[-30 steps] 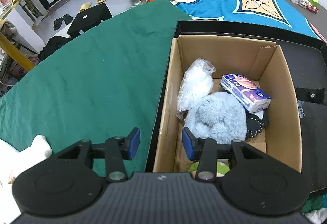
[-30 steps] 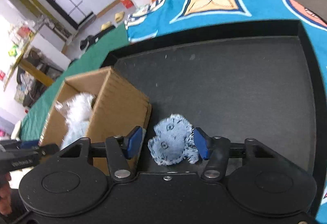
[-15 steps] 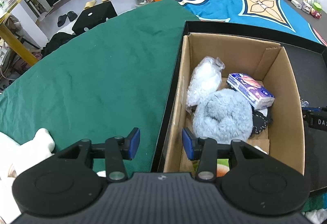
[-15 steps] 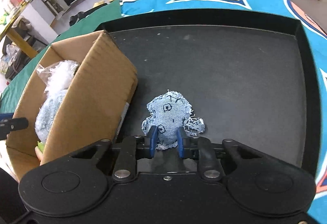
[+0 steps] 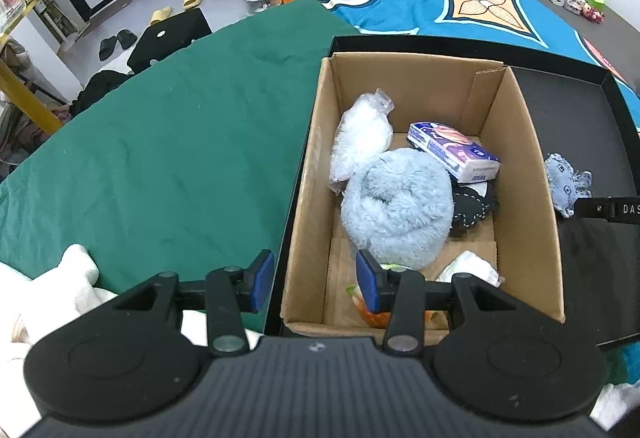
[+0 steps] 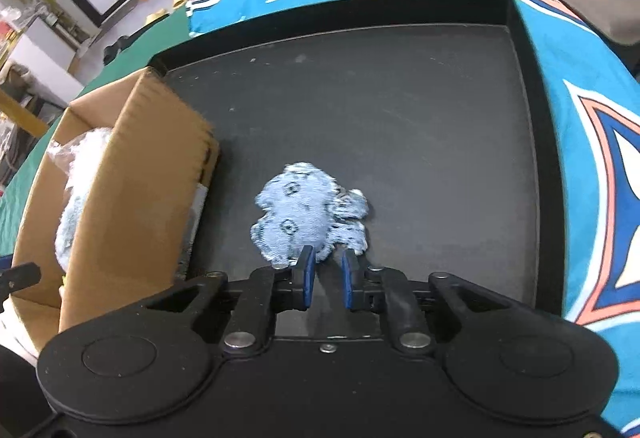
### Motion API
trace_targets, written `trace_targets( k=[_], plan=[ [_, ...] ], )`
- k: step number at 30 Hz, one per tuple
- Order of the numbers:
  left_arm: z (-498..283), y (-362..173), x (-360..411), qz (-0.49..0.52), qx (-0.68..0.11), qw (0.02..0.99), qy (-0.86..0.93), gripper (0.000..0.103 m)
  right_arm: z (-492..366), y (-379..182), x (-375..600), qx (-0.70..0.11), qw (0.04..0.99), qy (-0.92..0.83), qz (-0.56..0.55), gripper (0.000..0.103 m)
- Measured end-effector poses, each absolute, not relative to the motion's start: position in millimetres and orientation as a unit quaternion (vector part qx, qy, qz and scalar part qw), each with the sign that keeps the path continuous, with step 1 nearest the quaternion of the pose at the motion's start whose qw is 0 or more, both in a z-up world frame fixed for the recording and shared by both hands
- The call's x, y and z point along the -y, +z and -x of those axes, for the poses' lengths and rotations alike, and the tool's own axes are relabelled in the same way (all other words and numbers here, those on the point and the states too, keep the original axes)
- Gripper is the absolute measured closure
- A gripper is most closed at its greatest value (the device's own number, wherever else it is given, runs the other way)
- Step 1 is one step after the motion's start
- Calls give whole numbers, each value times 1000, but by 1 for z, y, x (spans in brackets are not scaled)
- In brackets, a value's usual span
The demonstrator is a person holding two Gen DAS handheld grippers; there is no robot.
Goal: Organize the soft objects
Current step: 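Lower the right tool onto the blue denim plush and close on it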
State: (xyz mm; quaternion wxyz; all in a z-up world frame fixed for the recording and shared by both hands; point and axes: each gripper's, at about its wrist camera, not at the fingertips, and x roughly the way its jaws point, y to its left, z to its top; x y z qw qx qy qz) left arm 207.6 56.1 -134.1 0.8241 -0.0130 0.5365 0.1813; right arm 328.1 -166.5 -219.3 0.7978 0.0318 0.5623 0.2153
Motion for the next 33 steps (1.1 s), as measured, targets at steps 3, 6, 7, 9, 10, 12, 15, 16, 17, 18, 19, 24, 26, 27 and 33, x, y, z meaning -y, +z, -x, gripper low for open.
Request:
trace_targets(
  k=[3,6,7,9,10,12,15,16,17,18,19,24,26,27,33],
  plan=[
    [-207,-132,-56,13,-535,825,182,59,-329,-215,170,-555,803,214,-46,80],
    [-206,-132,-56,15,-534,825,183,59,-328,-207,173,-536,812,222,-61,72],
    [-206,-132,-57,14,-534,825,183,59,-328,-205,172,-529,814,230,-65,72],
    [-206,-133,-58,15,-535,825,183,59,-328,-203,170,-522,816,239,-70,70],
    [-207,-133,-59,16,-535,825,183,59,-328,-204,168,-519,817,242,-69,68],
    [-209,-133,-61,18,-534,825,183,59,-329,-206,163,-516,818,246,-60,61],
    [-210,-135,-64,23,-534,825,183,59,-331,-208,151,-515,818,252,-48,56],
    [-211,-135,-65,24,-534,825,183,59,-331,-209,147,-515,817,255,-42,55],
    [-212,-136,-65,24,-534,825,182,59,-330,-210,144,-515,817,256,-35,54],
    [-213,-137,-66,25,-535,825,182,59,-329,-210,141,-516,817,256,-28,53],
    [-213,-137,-66,25,-535,825,181,59,-330,-212,137,-518,817,255,-19,52],
    [-218,-143,-67,24,-540,823,176,59,-331,-222,129,-525,815,246,16,49],
    [-221,-146,-67,22,-543,821,172,59,-330,-223,127,-522,815,250,22,46],
    [-222,-148,-67,21,-545,821,171,59,-330,-223,126,-521,816,250,25,45],
    [-227,-154,-66,21,-549,819,165,59,-327,-226,121,-507,823,252,48,45]
  ],
)
